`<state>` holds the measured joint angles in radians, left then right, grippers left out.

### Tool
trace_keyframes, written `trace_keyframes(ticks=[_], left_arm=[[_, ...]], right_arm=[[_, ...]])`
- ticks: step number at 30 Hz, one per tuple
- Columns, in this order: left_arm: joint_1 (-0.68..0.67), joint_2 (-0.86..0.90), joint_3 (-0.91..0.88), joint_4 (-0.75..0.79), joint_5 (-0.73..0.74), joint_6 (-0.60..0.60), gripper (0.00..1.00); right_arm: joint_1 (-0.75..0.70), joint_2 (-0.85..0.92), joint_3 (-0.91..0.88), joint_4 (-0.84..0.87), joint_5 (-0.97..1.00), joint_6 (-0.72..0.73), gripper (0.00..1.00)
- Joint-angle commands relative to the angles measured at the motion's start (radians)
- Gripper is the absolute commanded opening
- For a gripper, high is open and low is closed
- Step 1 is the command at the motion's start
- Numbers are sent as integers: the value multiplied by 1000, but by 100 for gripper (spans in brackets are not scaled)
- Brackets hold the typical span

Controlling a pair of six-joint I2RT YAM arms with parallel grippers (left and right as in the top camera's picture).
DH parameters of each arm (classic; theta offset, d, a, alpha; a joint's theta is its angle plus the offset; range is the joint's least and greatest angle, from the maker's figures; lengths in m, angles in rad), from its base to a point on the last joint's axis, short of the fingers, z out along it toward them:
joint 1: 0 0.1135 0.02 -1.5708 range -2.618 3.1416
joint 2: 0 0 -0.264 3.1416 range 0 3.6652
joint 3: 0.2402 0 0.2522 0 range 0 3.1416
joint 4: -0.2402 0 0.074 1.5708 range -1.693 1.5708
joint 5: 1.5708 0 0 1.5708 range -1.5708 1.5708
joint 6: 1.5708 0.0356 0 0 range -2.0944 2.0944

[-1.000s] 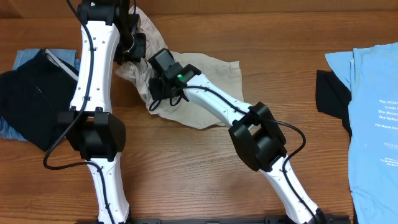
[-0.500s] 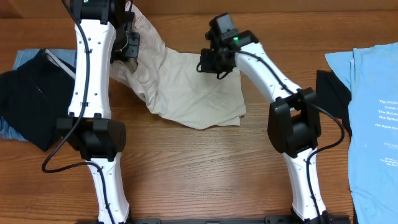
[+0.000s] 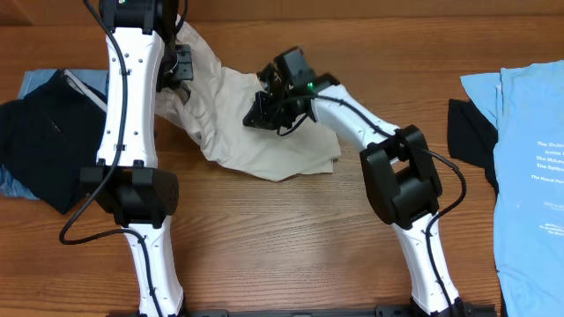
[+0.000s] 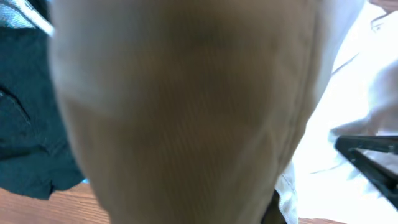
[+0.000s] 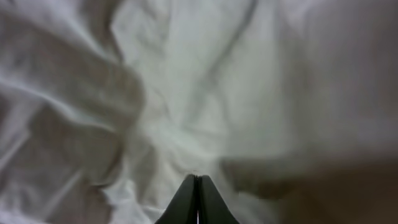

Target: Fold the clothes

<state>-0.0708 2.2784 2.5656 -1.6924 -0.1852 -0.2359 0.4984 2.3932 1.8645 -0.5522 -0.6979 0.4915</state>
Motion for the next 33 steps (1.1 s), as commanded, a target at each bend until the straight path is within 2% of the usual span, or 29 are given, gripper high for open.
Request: trace_keyframes(ticks=[1, 8, 14, 20, 25, 28, 33], left_arm=[[-1, -43, 37, 3, -27, -95, 4], [-22, -48, 36, 3, 20, -58, 4], [-51, -48, 36, 3, 19, -55, 4], [-83, -48, 36, 3, 22, -48, 4], [-121, -48, 35, 3, 42, -47, 4], [-142, -48, 33, 3, 117, -25, 4], [-193, -48, -62, 3, 130, -13, 4]], right_arm=[[-1, -10, -77, 120, -45, 64, 4], [2, -8, -78, 233, -56, 136, 4], [32, -3, -78, 255, -28, 143, 4], [74, 64, -78, 294, 0, 243, 4], [82, 139, -78, 368, -63, 246, 4], [84, 139, -78, 375, -64, 246, 4], [84, 139, -78, 375, -67, 242, 4]])
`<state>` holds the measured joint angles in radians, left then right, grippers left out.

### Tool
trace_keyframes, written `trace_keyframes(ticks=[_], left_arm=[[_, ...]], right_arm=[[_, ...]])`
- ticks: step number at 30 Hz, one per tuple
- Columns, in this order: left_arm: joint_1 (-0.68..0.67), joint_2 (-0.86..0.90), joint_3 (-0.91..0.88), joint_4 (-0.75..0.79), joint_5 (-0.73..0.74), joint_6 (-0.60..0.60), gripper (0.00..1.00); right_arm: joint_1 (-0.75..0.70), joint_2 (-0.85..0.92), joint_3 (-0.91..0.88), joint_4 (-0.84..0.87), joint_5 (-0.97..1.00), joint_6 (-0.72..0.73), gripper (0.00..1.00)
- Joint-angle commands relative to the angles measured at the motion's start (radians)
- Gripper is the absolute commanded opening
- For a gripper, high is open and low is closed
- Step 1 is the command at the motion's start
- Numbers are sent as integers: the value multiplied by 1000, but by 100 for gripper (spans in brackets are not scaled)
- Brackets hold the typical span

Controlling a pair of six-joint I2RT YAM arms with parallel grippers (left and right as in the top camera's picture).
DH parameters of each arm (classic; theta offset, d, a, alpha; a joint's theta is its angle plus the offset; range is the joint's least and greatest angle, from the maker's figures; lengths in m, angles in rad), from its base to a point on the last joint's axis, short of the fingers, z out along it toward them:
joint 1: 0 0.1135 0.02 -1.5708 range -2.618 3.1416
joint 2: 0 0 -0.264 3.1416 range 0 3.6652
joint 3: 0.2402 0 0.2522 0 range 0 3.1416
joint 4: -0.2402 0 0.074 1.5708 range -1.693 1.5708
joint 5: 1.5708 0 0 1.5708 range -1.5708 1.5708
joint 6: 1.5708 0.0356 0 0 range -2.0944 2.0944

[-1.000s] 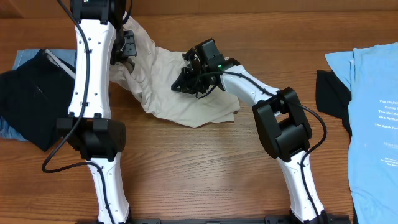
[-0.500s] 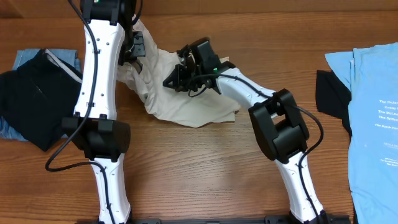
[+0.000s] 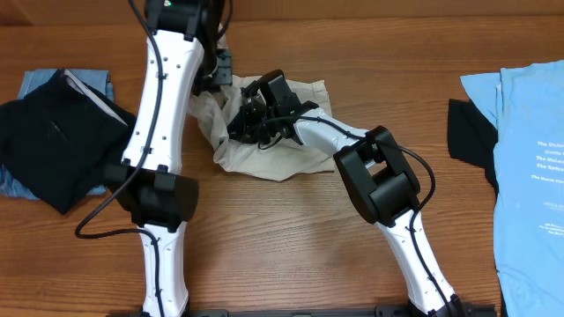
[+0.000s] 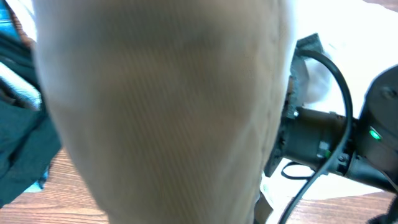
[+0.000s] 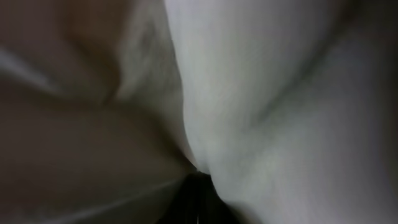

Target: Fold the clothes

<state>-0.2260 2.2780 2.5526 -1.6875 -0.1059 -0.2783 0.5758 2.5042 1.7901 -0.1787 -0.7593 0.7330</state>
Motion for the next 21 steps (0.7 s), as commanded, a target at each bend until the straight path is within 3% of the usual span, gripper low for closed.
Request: trace_keyframes(ticks=[1, 15, 21], left_arm=[[-46, -47, -90, -2, 49, 32, 4], [-72, -47, -141, 13, 47, 47, 4], [-72, -48, -141, 13, 47, 55, 4]], right_arm=[[6, 28, -3, 2, -5, 0, 4], [-85, -58, 39, -61, -81, -7, 4], [-180, -164, 40, -220, -47, -183, 4]])
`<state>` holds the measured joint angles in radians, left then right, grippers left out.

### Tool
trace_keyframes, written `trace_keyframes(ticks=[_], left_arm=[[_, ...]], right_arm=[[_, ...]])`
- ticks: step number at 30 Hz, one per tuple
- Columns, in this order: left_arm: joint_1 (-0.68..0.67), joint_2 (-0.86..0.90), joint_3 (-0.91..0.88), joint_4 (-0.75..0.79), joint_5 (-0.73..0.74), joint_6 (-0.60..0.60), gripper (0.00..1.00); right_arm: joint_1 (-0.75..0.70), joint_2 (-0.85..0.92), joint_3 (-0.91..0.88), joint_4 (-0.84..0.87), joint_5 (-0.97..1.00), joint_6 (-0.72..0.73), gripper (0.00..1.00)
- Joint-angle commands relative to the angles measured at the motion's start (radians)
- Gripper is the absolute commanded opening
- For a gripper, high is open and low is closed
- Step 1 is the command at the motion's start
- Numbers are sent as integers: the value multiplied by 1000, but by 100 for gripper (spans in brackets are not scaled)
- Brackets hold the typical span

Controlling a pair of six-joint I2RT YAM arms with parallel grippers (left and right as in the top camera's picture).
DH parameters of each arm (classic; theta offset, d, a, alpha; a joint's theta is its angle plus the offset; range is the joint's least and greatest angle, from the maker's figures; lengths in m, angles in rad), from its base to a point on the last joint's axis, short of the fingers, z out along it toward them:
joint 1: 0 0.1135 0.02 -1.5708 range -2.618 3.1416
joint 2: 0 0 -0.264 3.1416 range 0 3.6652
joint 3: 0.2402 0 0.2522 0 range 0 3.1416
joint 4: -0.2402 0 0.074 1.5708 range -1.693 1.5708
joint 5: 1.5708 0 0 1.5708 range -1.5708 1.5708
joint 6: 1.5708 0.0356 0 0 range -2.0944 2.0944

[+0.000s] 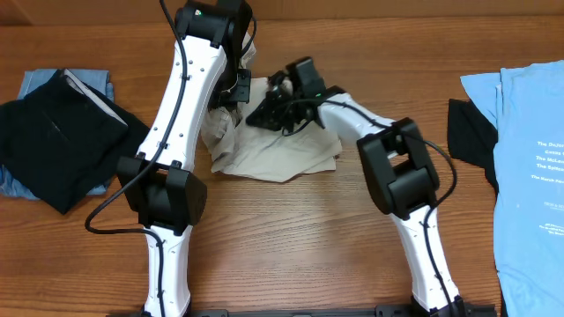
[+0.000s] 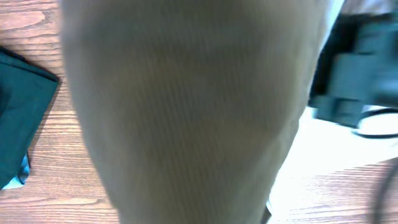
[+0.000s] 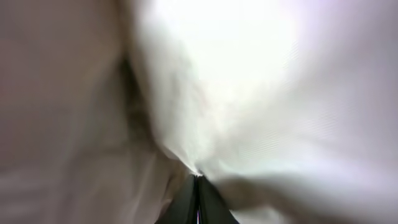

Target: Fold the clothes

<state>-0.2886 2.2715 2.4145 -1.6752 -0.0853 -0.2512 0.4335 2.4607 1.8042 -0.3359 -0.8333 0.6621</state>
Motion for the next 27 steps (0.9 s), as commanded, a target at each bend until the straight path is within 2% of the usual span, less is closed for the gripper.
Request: trace_keyframes(ticks=[1, 5, 10, 27], left_arm=[[-10, -41, -3, 2, 27, 27, 4], [-16, -41, -3, 12, 27, 27, 4], [-48, -41, -3, 35, 27, 26, 4], [-159, -18, -5, 57, 35, 0, 4]], right_arm=[[-58, -146, 32, -135, 63, -164, 4], [-120, -196, 33, -372, 323, -304, 4], [-138, -192, 16, -429, 572, -330, 4], [-138, -137, -4, -414, 598, -330, 4]])
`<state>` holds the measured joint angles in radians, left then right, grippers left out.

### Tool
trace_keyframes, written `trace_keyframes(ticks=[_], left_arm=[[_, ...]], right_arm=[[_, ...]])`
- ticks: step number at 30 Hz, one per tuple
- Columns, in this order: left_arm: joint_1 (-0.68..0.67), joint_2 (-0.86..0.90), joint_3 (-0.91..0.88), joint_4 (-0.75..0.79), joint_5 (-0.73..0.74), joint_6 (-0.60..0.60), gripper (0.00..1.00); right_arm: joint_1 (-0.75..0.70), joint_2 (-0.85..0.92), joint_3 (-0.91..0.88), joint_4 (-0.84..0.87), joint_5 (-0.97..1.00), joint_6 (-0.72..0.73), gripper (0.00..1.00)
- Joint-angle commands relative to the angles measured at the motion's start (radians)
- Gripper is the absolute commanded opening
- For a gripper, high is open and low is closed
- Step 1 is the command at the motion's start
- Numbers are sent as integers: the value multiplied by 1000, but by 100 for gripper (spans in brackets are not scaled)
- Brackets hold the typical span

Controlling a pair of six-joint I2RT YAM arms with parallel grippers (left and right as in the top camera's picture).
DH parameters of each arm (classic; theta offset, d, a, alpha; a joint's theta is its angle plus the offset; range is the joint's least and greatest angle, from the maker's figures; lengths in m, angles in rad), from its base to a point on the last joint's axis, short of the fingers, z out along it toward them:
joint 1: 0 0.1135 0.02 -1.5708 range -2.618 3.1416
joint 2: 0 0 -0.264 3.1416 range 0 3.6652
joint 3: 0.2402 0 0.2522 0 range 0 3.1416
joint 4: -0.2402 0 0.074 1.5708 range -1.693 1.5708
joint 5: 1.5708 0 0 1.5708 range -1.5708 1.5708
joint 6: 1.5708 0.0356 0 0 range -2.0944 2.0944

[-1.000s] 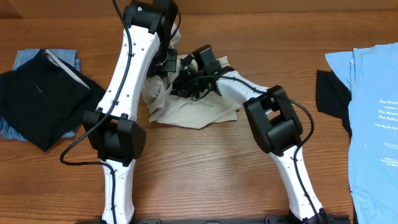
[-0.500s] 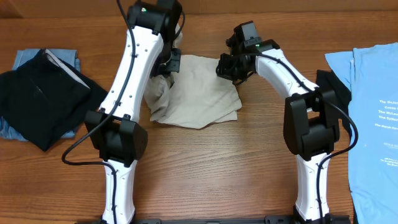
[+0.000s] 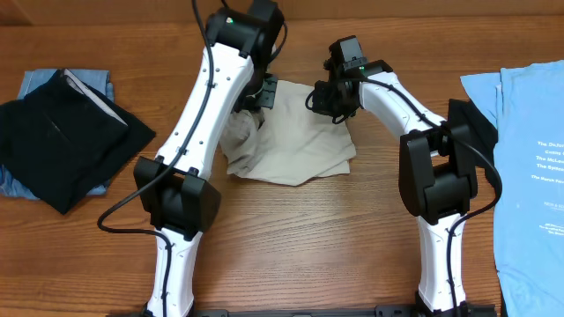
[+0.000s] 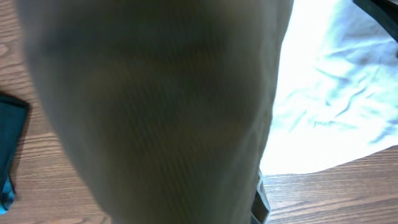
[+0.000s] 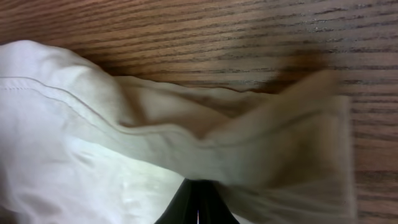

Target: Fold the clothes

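Observation:
A beige garment (image 3: 300, 141) lies bunched at the far middle of the table, flatter on its right half. My left gripper (image 3: 263, 95) is at its far left edge and is shut on a fold. That fold drapes over the left wrist camera as beige cloth (image 4: 155, 112), and only one finger (image 4: 261, 205) shows. My right gripper (image 3: 328, 99) is shut on the garment's far right hem (image 5: 249, 155), low over the wood, with its tips (image 5: 198, 190) pressed together under the cloth.
A black garment (image 3: 62, 132) lies on blue cloth at the left edge. A light blue printed T-shirt (image 3: 529, 158) lies at the right edge, with a dark garment (image 3: 463, 132) beside it. Both arm bases stand at the near side.
Both grippers are farther right, still shut on the beige garment. The cloth has shifted right with them, and its right half now lies flatter. The right wrist view now shows bare wood beyond the hem.
The garment first lay crumpled toward the far left, with my left gripper on its left end and my right gripper at its middle. At each later moment both grippers stood farther right. The cloth bunched, and it now sits as a smaller heap at the far centre.

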<state>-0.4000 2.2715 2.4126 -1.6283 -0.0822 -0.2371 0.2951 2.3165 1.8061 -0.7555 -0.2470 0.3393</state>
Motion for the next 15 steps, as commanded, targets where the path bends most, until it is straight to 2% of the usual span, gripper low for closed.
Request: trace_keyframes(ticks=[1, 7, 10, 13, 15], left_arm=[[-60, -18, -3, 11, 31, -14, 4], [-87, -18, -3, 29, 26, -33, 4], [-77, -18, -3, 9, -77, -33, 4], [-36, -19, 2, -16, -151, -33, 4], [8, -26, 10, -35, -154, -33, 4]], right_arm=[[0, 7, -6, 5, 11, -7, 4], [0, 7, -6, 0, 11, -7, 4], [1, 7, -5, 3, -21, -7, 4], [5, 7, 10, 41, -264, 0, 4], [8, 7, 12, 100, -442, 80, 4]])
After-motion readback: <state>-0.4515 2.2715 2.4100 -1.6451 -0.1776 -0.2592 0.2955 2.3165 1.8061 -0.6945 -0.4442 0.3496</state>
